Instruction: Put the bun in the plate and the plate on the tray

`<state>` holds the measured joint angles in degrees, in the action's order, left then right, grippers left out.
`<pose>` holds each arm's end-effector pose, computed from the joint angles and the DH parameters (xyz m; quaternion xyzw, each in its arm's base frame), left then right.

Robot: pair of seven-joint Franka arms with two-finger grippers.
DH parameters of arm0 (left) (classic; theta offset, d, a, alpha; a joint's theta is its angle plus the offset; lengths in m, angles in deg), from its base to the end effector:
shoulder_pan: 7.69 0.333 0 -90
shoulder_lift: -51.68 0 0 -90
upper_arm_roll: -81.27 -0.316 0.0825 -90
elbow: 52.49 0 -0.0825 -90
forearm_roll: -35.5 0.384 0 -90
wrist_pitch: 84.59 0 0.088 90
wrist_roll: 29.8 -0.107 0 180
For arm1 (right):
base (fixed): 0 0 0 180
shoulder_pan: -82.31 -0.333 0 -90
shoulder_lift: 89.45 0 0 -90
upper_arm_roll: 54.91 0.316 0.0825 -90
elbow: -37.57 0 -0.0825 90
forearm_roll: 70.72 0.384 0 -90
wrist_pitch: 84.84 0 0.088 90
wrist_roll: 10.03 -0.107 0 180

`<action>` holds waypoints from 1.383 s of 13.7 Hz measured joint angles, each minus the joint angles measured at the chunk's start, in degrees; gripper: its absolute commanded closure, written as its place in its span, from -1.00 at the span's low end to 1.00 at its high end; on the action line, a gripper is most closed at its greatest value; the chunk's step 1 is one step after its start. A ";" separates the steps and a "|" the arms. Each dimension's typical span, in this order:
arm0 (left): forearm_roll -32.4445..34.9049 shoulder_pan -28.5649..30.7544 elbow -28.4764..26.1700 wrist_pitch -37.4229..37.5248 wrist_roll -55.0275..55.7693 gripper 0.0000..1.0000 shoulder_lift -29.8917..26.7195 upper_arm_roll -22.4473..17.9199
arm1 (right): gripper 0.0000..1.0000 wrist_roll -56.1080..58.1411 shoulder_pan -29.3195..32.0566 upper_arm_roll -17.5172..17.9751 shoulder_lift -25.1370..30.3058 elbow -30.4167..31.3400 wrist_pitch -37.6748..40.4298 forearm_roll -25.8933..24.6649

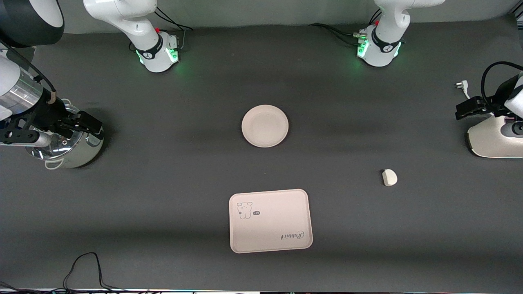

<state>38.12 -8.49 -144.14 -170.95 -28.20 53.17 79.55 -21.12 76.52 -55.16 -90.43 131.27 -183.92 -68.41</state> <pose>0.5532 0.0138 0.5916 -0.9977 -0.0221 0.0590 0.0236 0.5703 0.0590 0.5986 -0.9978 0.0508 -0.0351 0.0253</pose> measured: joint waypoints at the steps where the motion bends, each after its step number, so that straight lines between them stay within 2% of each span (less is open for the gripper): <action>1: 0.00 -0.04 0.10 0.06 0.00 -1.00 -0.01 0.00 | -1.00 0.00 0.00 0.00 0.00 0.00 0.00 0.00; 13: -0.01 -0.07 0.29 -0.61 -0.01 -1.00 0.77 -0.28 | -1.00 0.00 0.00 0.00 0.00 0.00 0.00 0.00; 15: 0.01 -0.29 1.08 -2.17 -0.04 -1.00 3.42 -0.23 | -1.00 0.00 0.00 0.00 0.00 0.01 0.00 0.00; 19: 0.01 -0.62 4.20 -5.84 -0.04 -1.00 14.97 -0.03 | -1.00 0.00 0.00 0.00 -0.02 0.02 0.00 0.00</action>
<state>38.13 -9.11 -139.94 -176.79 -28.24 68.14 79.52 -21.12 76.52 -55.16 -90.44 131.28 -183.92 -68.41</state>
